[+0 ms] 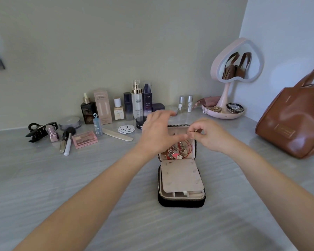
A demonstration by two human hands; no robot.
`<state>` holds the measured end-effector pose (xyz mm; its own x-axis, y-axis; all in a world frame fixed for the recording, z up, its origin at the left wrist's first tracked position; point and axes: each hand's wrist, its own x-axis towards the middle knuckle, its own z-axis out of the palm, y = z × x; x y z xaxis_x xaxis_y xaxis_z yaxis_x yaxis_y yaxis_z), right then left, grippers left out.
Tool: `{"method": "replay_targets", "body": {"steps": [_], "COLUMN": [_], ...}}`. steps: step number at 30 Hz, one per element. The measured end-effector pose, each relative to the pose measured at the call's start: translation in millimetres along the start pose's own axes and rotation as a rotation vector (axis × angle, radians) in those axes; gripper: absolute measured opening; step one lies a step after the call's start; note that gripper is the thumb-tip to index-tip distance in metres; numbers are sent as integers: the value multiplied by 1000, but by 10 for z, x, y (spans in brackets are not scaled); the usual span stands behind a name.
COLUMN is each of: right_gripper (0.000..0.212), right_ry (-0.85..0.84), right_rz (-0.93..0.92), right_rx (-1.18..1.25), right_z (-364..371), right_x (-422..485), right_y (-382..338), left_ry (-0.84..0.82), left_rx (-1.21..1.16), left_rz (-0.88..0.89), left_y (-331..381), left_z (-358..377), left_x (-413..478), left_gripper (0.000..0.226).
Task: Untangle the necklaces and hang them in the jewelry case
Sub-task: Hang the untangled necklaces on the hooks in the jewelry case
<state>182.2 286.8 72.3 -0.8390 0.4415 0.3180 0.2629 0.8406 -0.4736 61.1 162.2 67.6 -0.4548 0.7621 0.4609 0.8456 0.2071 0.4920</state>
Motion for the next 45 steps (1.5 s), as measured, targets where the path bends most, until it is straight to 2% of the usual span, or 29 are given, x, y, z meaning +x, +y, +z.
{"method": "replay_targets", "body": {"steps": [2,4,6,9,12,17,20,30,37,43,45], "right_gripper": [6,8,11,13,15,18,19,18,17,21,24], "right_ry": [16,28,62,136,213,404,430,560,564,505,504], "right_rz": [-2,-5,-17,-44,-73,-204,-245,-199,-214,-193,-124], "right_rx": [-25,-88,-167,-222,-277,-467,-542,-585,-573,-441,-324], "right_z": [-11,-10,9,51,104,145,122,187,248,339,334], "right_x": [0,-6,-23,-54,-73,-106,-94,-107,-229,-340,-372], "right_y": [-16,-27,-34,-51,-45,-46,-64,-116,-23,39,28], "left_ry": [-172,-226,-187,-65,-45,-58,-67,-55,-30,13,31], "left_rx": [90,97,134,218,166,123,92,67,68,90,90], "left_rz": [-50,-88,-115,-95,-109,-82,-75,-84,-57,-12,5], "left_y": [40,58,67,60,43,9,-4,22,10,-17,-27], "left_z": [4,62,123,181,189,200,195,153,166,189,196], "left_x": [86,121,121,112,115,137,142,118,95,65,44], "left_gripper": [97,101,91,60,41,35,35,36,45,54,55]}}
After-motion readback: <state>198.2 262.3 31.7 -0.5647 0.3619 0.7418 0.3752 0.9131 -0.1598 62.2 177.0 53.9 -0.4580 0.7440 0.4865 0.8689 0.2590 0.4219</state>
